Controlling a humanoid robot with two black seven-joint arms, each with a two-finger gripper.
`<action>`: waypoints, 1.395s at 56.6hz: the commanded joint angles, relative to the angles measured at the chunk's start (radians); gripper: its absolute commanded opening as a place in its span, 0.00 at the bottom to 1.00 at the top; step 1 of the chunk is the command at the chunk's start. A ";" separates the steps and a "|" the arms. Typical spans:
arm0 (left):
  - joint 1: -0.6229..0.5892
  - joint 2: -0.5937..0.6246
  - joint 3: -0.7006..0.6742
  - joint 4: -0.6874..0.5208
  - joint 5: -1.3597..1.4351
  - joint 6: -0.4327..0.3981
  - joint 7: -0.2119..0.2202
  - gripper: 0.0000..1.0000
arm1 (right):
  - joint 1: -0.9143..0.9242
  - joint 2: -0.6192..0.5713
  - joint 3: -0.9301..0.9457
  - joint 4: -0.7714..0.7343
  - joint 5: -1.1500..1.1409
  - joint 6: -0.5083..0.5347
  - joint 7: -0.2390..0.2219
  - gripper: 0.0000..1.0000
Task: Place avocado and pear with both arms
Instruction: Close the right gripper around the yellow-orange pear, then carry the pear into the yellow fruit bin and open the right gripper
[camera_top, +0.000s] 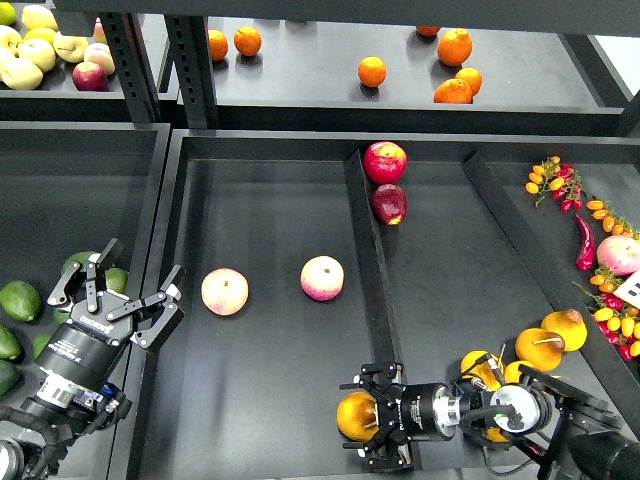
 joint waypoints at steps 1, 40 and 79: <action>0.001 0.000 0.003 0.000 0.000 0.000 0.000 0.99 | 0.002 0.001 0.002 -0.012 -0.002 -0.007 0.000 0.90; 0.007 0.000 0.003 -0.001 0.005 0.000 0.000 0.99 | -0.008 0.008 0.042 -0.023 0.009 -0.033 0.000 0.45; 0.007 0.000 0.004 0.000 0.005 0.000 0.000 0.99 | -0.015 -0.028 0.195 0.111 0.057 -0.038 0.000 0.39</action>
